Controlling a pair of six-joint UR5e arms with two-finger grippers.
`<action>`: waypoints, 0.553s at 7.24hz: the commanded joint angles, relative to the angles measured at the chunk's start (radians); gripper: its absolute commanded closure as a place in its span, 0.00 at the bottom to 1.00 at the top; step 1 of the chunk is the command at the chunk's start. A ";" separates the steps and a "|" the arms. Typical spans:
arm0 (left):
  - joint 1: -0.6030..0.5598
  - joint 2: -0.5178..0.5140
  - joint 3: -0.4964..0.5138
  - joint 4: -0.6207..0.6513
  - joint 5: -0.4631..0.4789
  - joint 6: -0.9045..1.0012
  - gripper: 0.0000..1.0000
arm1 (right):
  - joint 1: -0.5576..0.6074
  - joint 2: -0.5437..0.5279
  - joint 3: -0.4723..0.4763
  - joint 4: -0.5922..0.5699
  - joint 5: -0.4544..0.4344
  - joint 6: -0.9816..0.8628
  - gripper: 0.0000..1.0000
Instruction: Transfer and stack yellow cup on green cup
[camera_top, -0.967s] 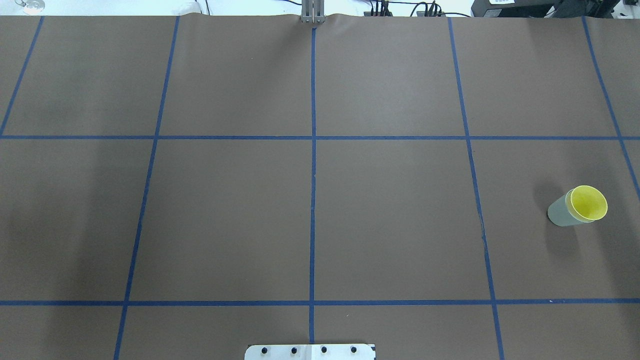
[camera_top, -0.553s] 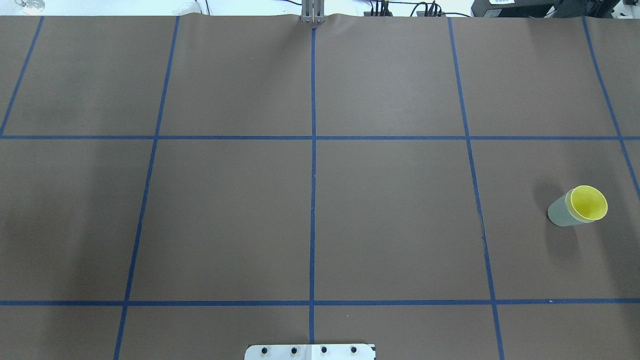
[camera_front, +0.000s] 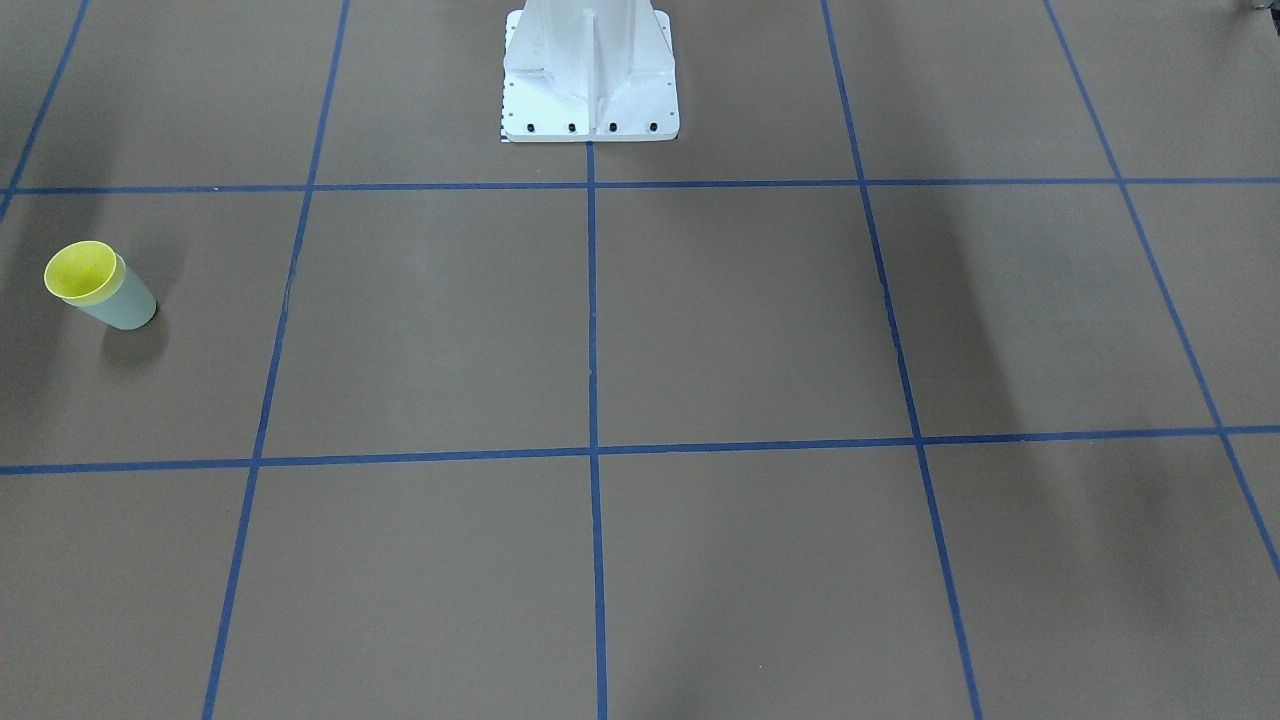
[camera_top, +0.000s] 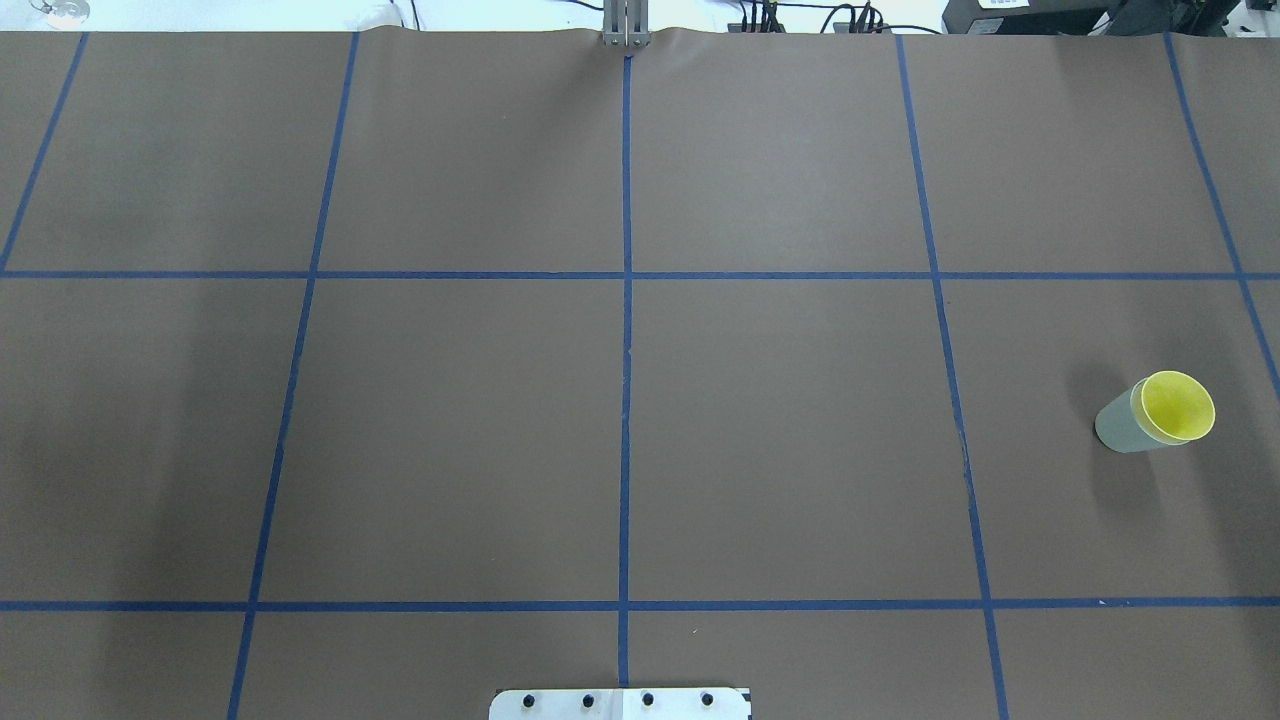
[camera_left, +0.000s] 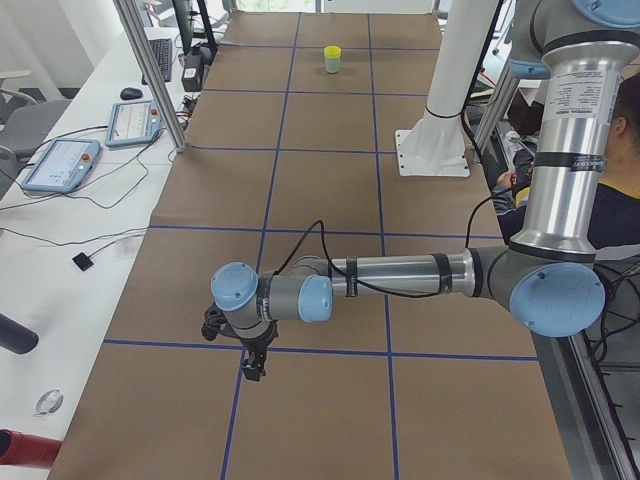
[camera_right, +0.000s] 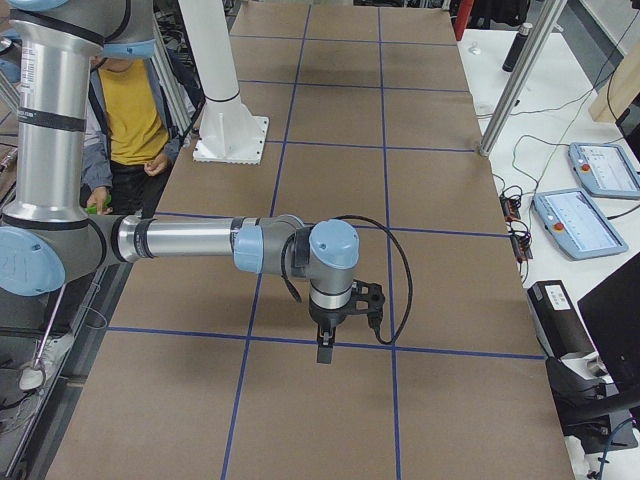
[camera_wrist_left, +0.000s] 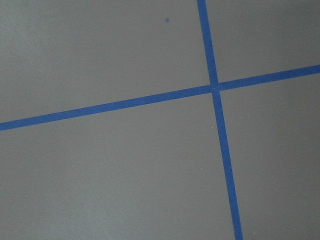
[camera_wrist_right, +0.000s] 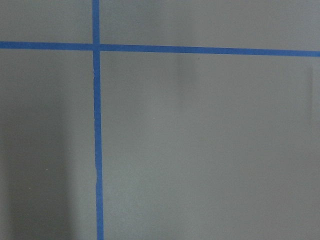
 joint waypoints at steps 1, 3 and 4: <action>-0.001 -0.003 -0.030 0.000 0.000 0.004 0.00 | -0.001 0.000 -0.001 0.000 0.001 0.000 0.00; -0.001 -0.010 -0.035 -0.011 0.002 0.009 0.00 | -0.001 0.002 -0.002 0.000 0.001 0.002 0.00; -0.001 0.000 -0.034 -0.059 0.003 0.009 0.00 | -0.001 0.002 -0.002 0.000 0.001 0.002 0.00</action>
